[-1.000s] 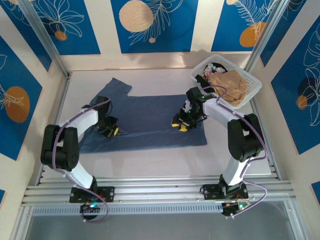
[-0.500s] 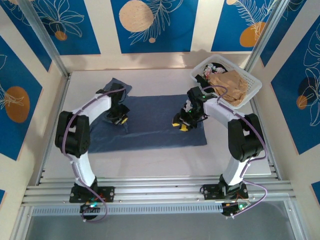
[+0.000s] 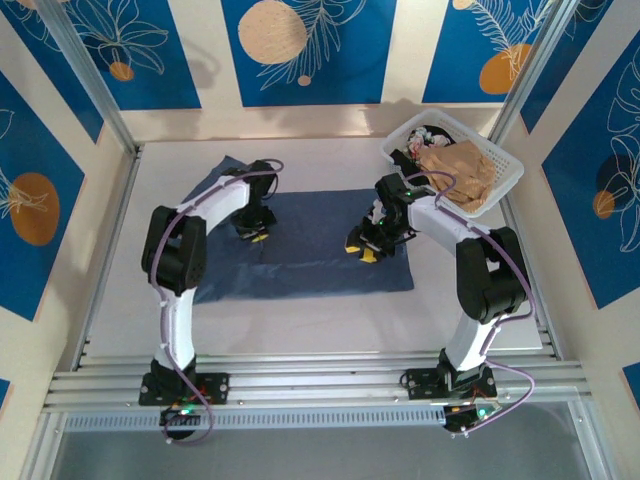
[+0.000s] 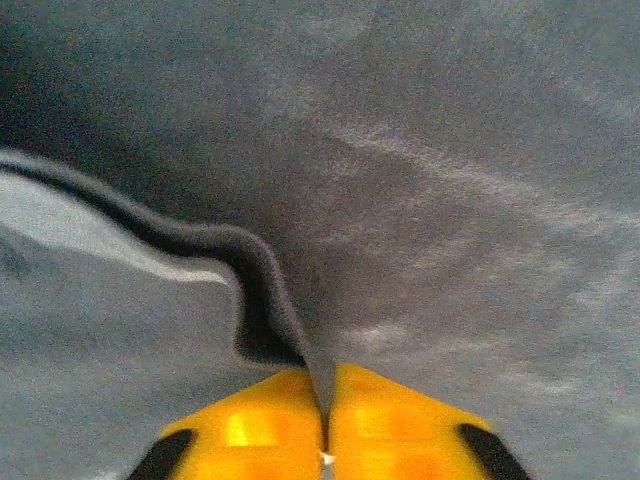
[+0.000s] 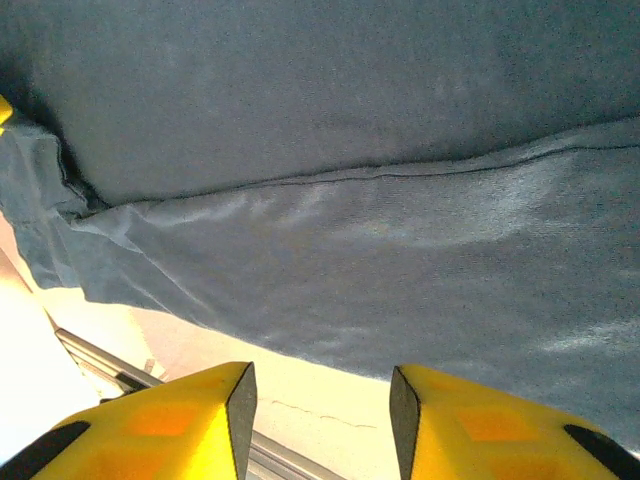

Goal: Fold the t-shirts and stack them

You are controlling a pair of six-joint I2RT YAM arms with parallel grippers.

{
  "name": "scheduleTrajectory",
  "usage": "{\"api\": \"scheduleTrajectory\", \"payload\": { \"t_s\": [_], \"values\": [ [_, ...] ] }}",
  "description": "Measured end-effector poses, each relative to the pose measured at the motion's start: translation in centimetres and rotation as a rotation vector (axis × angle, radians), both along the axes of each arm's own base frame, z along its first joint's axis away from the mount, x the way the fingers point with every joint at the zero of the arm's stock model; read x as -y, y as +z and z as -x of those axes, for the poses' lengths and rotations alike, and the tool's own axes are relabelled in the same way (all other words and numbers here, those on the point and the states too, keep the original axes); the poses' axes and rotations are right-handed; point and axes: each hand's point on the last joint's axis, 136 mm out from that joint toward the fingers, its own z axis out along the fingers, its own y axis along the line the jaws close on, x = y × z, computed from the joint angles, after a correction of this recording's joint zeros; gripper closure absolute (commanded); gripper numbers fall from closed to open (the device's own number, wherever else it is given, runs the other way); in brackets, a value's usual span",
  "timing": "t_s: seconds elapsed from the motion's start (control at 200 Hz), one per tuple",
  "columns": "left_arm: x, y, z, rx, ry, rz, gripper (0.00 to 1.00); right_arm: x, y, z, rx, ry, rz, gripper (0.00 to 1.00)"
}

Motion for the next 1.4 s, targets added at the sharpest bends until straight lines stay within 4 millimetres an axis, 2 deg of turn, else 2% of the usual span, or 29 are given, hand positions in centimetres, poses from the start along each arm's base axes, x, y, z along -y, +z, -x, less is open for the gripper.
{"api": "scheduleTrajectory", "payload": {
  "t_s": [0.07, 0.195, 0.255, 0.345, 0.405, 0.455, 0.505, 0.635, 0.77, 0.905, 1.045, 1.185, 1.305, 1.36, 1.4],
  "values": [
    [-0.4, 0.0, 0.0, -0.008, -0.013, -0.03, 0.36, 0.0, 0.0, 0.0, -0.001, 0.0, 0.0, 0.57],
    [-1.4, 1.0, -0.2, 0.021, -0.033, -0.087, 0.38, 0.1, -0.1, 0.0, -0.001, -0.002, 0.001, 0.57],
    [-2.1, 2.1, -0.4, 0.067, -0.038, -0.103, 0.45, 0.2, -0.2, 0.0, -0.004, -0.005, 0.002, 0.57],
    [-3.4, 4.1, 0.0, 0.124, -0.016, -0.091, 0.62, 0.4, -0.3, 0.1, -0.008, -0.009, 0.004, 0.57],
    [-4.9, 5.1, 0.1, 0.149, 0.033, -0.064, 0.75, 0.4, -0.3, 0.0, -0.008, -0.011, 0.004, 0.57],
    [-6.5, 5.4, -0.2, 0.162, 0.073, -0.047, 0.82, 0.5, -0.4, 0.1, -0.011, -0.013, 0.004, 0.57],
    [-8.1, 4.9, -0.6, 0.159, 0.125, -0.024, 0.86, 0.5, -0.4, 0.1, -0.012, -0.013, 0.004, 0.57],
    [-10.8, 2.4, -1.5, 0.113, 0.204, 0.003, 0.87, 0.5, -0.4, 0.1, -0.011, -0.013, 0.004, 0.57],
    [-10.5, -0.2, -3.1, 0.066, 0.212, 0.027, 0.88, 0.6, -0.5, 0.2, -0.014, -0.015, 0.006, 0.57],
    [-10.0, -1.3, -6.0, 0.074, 0.208, 0.037, 0.88, 1.1, -0.7, 0.7, -0.025, -0.022, 0.01, 0.57],
    [-9.8, -1.0, -8.1, 0.101, 0.194, 0.041, 0.84, 1.8, -0.9, 1.2, -0.033, -0.036, 0.013, 0.57],
    [-10.0, -0.6, -8.3, 0.106, 0.185, 0.04, 0.74, 2.5, -0.9, 1.5, -0.03, -0.053, 0.022, 0.58],
    [-10.8, -0.8, -7.0, 0.092, 0.171, 0.007, 0.45, 3.4, -0.7, 1.3, -0.016, -0.076, 0.041, 0.58],
    [-11.5, -0.2, -5.7, 0.09, 0.179, -0.02, 0.42, 4.1, -0.6, 1.2, -0.006, -0.094, 0.052, 0.58],
    [-12.2, 1.0, -4.5, 0.1, 0.181, -0.036, 0.42, 4.7, -0.6, 1.1, 0.003, -0.109, 0.064, 0.58]
  ]
}}
